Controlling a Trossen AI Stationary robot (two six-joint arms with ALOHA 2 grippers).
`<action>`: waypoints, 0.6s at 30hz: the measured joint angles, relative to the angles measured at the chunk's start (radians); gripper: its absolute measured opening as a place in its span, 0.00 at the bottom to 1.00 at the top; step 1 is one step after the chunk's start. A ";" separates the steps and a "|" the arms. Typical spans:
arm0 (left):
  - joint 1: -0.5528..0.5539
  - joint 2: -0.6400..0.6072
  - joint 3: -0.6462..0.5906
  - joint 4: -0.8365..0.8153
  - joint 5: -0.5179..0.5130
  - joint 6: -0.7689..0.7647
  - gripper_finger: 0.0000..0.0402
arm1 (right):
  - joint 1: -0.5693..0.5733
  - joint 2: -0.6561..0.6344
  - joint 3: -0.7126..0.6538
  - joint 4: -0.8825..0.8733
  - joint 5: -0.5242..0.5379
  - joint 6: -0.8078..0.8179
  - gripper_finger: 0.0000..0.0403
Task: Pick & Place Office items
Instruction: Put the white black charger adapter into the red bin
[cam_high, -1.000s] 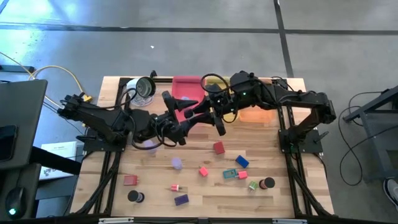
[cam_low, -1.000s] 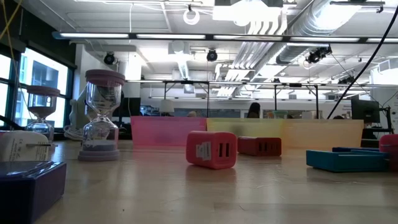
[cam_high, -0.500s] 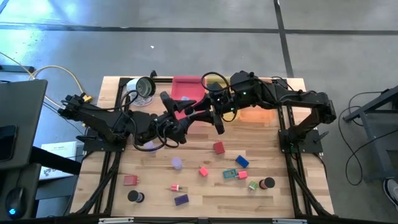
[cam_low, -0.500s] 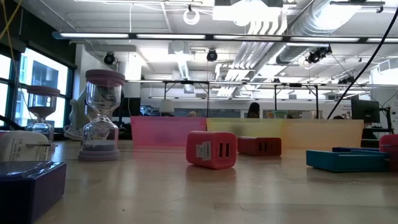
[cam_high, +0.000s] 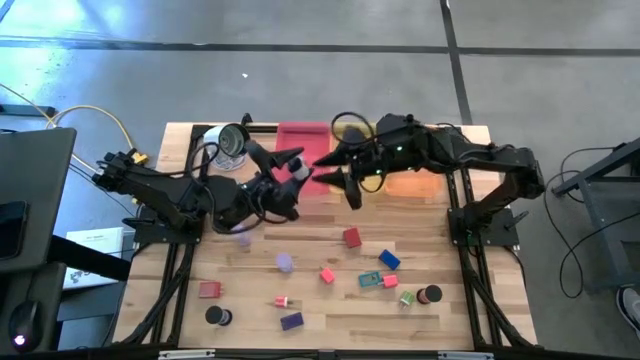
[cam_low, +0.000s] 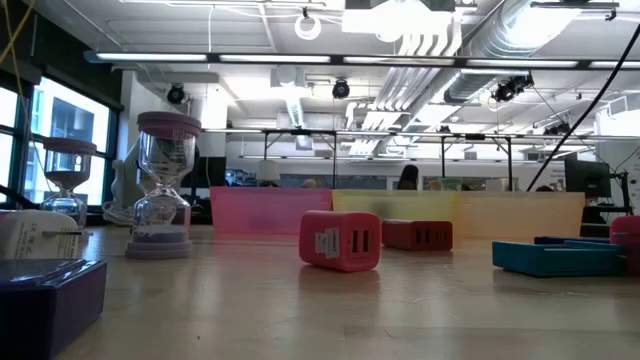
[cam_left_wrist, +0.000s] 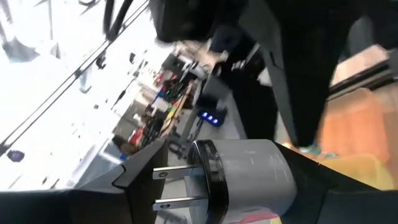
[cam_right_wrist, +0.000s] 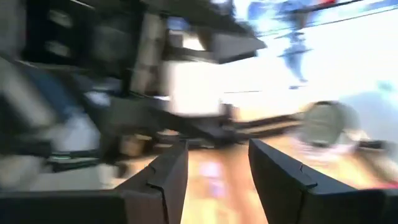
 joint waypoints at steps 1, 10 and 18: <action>0.000 0.000 0.000 -0.003 -0.004 -0.011 0.58 | -0.005 -0.016 0.000 -0.036 0.046 -0.024 0.40; 0.034 0.002 -0.001 -0.190 -0.128 -0.510 0.58 | -0.037 -0.105 0.001 -0.364 0.405 -0.010 0.41; 0.220 0.002 -0.001 -0.526 0.040 -0.875 0.58 | -0.034 -0.097 0.001 -0.458 0.437 0.028 0.40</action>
